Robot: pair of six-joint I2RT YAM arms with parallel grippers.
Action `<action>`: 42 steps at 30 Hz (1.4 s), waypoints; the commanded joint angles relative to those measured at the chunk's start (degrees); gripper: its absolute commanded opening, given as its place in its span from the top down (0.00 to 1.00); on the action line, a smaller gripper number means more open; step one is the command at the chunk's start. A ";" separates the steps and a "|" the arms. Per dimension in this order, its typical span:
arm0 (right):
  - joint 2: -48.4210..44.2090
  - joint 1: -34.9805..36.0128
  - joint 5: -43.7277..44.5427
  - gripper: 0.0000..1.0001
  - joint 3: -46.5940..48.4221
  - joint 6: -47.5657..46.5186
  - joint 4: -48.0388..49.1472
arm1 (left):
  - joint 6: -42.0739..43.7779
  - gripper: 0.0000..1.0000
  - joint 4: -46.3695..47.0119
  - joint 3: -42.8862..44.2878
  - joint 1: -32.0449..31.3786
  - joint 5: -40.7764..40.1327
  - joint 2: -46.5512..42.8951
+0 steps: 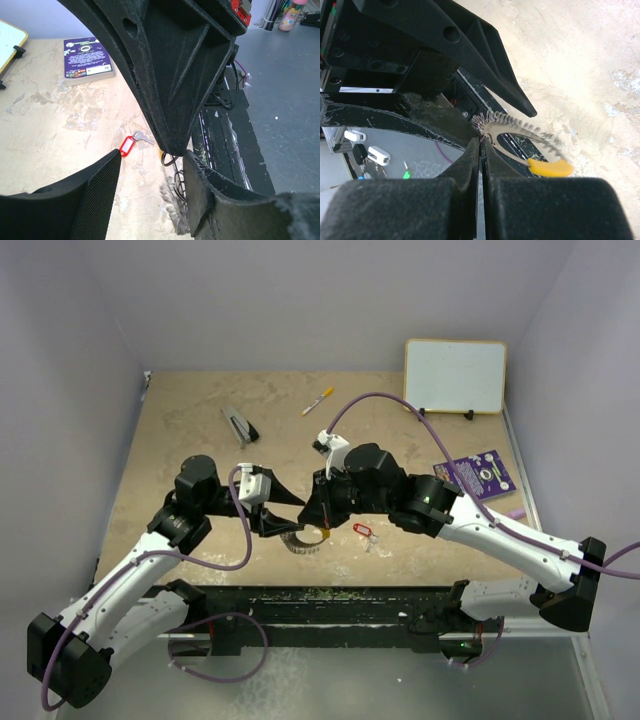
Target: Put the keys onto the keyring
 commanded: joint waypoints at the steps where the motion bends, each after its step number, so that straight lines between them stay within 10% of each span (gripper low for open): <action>1: -1.37 0.27 0.54 1.00 2.41 0.47 1.52 | 1.95 0.46 0.92 0.27 -0.42 1.29 -0.61; 26: -2.01 0.28 0.89 1.00 2.08 1.08 1.09 | 4.49 0.93 -0.80 0.32 -0.42 7.19 -1.22; 42: -2.70 0.29 3.19 1.00 1.56 1.29 1.35 | 0.11 0.96 2.43 -0.95 -0.42 7.65 -1.60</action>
